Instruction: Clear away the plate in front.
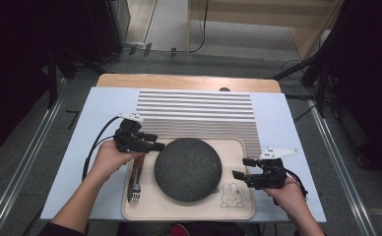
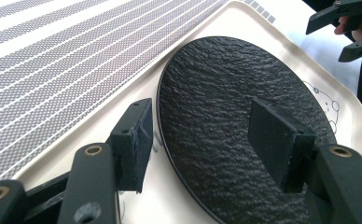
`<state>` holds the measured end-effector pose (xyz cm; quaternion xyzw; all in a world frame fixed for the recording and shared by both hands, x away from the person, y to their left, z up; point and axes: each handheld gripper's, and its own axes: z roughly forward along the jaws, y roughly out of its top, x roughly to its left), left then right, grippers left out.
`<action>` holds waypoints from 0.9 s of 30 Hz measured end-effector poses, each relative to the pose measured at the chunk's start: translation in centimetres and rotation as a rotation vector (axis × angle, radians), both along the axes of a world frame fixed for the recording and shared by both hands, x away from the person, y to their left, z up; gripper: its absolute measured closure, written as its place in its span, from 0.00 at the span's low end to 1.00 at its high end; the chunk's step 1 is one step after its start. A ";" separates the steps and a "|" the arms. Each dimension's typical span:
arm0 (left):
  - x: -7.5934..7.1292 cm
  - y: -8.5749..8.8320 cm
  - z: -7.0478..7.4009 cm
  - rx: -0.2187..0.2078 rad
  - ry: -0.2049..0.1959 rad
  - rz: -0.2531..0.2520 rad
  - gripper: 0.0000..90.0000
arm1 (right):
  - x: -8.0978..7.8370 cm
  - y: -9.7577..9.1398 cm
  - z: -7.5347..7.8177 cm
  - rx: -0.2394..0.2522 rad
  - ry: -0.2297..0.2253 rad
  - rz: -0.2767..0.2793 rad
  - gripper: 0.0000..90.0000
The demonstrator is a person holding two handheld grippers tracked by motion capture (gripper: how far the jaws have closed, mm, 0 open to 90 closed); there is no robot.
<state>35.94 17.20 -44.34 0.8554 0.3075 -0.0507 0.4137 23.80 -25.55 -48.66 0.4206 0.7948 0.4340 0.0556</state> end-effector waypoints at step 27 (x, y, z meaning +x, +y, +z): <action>-3.9 4.5 -0.6 0.036 -0.034 0.002 0.41 | 0.0 -0.4 -0.1 0.000 0.008 -0.010 0.33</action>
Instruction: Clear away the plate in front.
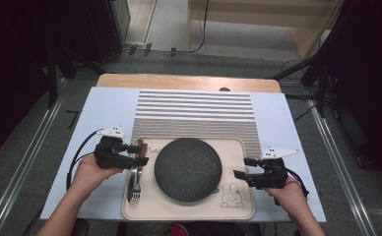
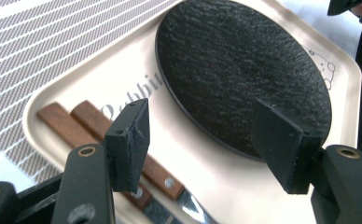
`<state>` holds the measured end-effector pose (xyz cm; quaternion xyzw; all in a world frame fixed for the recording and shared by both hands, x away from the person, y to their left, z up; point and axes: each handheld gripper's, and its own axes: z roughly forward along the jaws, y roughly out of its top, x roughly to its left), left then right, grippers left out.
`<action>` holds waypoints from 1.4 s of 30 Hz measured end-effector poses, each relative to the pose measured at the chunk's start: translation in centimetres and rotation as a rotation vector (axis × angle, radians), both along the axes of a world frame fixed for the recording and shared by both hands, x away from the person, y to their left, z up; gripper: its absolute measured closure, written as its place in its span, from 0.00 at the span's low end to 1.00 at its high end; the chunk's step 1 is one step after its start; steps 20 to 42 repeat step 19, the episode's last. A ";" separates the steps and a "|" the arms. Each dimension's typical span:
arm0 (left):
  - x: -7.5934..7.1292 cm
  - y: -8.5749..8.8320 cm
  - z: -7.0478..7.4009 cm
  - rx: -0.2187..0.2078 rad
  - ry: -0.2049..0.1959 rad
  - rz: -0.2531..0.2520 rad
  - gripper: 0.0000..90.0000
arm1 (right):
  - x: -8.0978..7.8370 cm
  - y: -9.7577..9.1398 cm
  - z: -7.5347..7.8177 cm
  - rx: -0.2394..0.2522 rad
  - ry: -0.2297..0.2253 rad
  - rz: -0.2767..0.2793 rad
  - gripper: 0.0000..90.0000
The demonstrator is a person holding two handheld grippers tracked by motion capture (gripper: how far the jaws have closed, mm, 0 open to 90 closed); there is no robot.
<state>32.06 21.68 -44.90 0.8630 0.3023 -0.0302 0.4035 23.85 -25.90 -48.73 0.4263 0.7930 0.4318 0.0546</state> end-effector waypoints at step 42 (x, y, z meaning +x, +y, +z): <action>-0.9 3.6 -1.0 0.017 0.026 0.068 0.41 | 0.0 0.0 -0.1 -0.007 0.007 0.001 0.33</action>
